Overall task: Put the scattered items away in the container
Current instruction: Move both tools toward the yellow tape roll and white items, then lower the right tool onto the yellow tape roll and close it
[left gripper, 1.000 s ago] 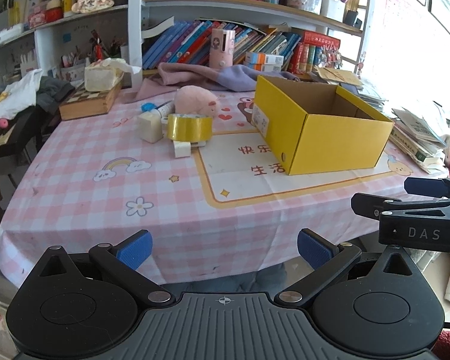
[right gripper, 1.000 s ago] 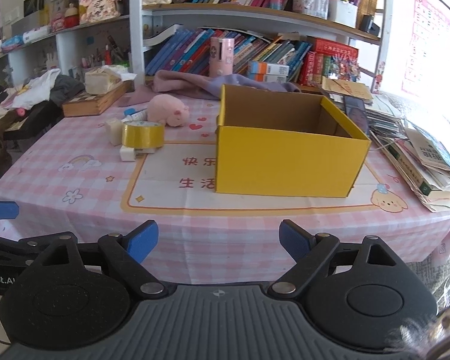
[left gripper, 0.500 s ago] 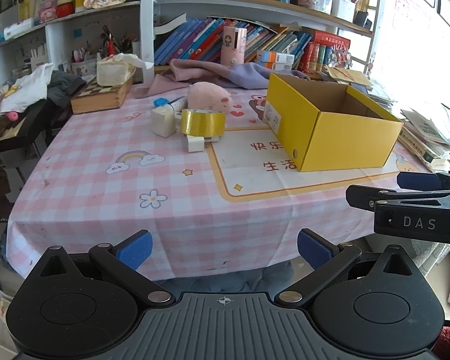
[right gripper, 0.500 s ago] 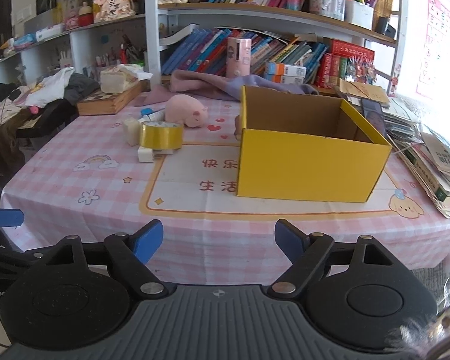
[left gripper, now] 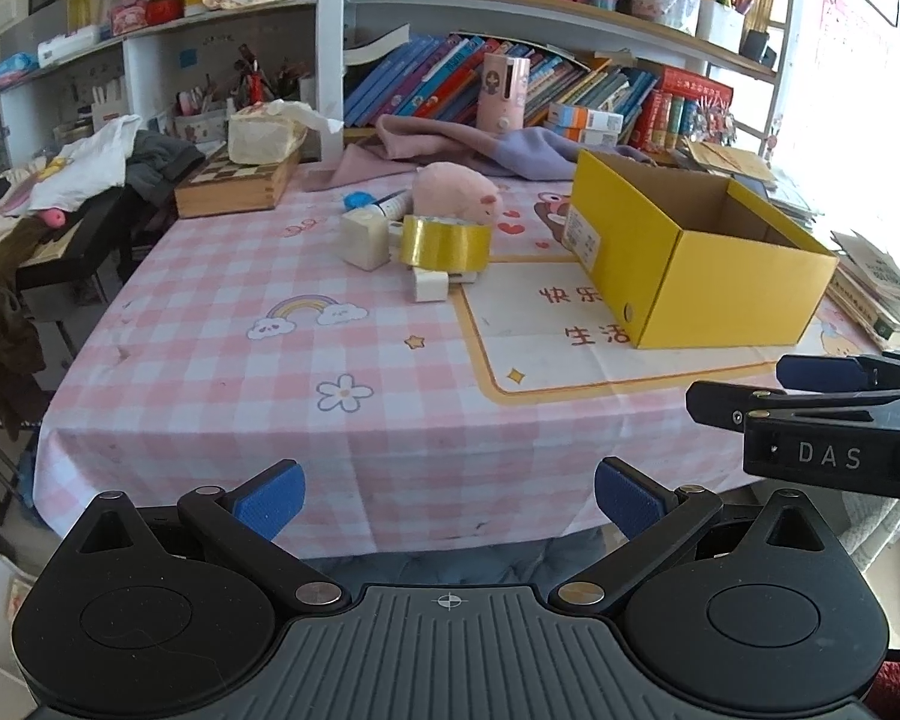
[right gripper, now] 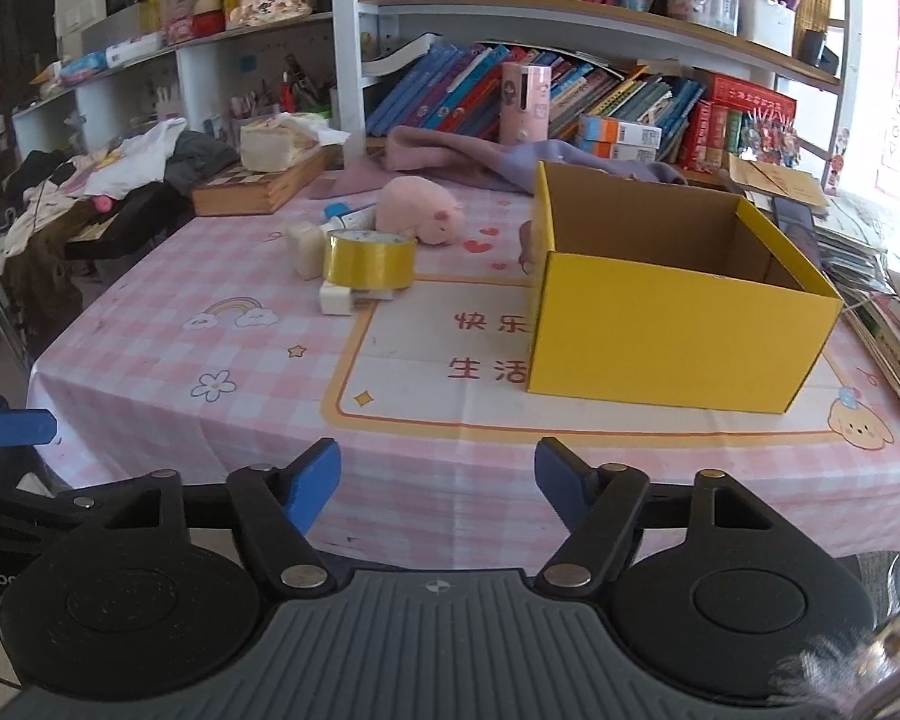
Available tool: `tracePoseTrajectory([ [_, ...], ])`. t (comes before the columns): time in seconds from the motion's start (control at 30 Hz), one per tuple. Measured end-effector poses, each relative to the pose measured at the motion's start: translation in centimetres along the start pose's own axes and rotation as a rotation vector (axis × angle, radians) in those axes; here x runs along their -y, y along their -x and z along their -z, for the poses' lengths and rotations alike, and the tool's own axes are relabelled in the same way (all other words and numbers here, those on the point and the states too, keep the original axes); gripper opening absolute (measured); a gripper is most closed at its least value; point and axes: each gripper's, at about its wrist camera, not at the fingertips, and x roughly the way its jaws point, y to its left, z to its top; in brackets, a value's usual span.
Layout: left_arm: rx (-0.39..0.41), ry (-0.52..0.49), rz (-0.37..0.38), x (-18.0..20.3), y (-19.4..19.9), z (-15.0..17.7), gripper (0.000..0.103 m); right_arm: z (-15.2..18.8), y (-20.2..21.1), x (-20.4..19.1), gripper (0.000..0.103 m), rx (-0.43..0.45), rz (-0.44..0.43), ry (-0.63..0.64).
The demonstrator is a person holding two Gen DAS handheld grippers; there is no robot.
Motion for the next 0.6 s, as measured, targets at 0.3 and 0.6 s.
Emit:
tracePoseTrajectory([
  [0.3,-0.018,0.006,-0.023,-0.3,-1.2,-0.3,0.103,-0.4,-1.3,-0.6,0.07,-0.002,-0.065,0.041],
  [0.6,-0.036,0.022,-0.054,-1.3,-3.4,-1.4,0.103,-2.0,-4.4,-0.6,0.07,-0.016,-0.085,0.034],
])
